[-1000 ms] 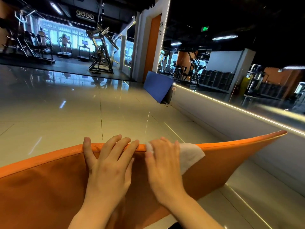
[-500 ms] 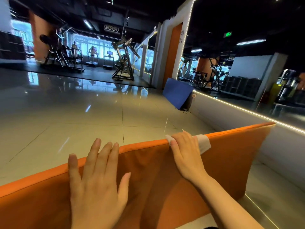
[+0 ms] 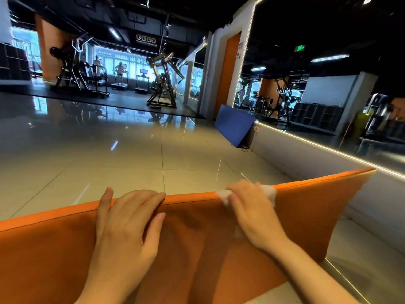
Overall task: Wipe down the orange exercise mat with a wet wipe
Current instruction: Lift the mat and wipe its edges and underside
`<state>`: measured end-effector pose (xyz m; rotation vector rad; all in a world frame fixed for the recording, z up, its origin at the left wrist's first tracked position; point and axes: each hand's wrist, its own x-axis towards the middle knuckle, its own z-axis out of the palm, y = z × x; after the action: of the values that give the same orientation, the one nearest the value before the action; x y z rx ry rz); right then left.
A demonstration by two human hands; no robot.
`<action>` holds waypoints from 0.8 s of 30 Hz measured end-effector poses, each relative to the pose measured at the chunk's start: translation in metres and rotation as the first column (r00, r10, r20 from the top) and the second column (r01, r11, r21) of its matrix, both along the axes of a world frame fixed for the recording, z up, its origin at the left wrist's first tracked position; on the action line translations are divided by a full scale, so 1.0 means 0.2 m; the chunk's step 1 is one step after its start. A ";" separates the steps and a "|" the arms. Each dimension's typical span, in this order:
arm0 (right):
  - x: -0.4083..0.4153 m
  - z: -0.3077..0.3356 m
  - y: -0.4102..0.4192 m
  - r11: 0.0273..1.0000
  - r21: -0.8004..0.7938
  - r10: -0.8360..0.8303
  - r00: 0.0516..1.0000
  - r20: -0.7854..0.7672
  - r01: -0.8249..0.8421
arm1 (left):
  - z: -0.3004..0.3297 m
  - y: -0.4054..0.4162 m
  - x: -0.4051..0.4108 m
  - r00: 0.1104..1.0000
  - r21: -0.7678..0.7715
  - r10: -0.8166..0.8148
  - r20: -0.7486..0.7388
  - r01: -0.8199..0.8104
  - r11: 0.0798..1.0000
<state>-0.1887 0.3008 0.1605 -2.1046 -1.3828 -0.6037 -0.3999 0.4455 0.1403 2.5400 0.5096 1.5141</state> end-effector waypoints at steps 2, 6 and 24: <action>0.22 -0.04 -0.16 0.988 0.028 -0.150 0.988 0.020 0.150 | -0.01 0.01 -0.01 1.000 0.037 -0.030 0.003 0.030 0.999; 0.43 -0.09 -0.24 0.937 0.022 -0.348 0.937 -0.022 0.349 | -0.03 -0.02 0.00 0.999 0.058 -0.038 0.020 0.037 0.998; -0.08 -0.01 -0.04 0.999 0.040 0.034 0.998 -0.049 -0.032 | -0.05 -0.01 -0.04 0.999 0.123 -0.027 -0.026 0.030 0.992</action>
<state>-0.2055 0.2929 0.1579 -2.0478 -1.3648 -0.5567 -0.4077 0.4431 0.1297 2.6485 0.3917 1.5533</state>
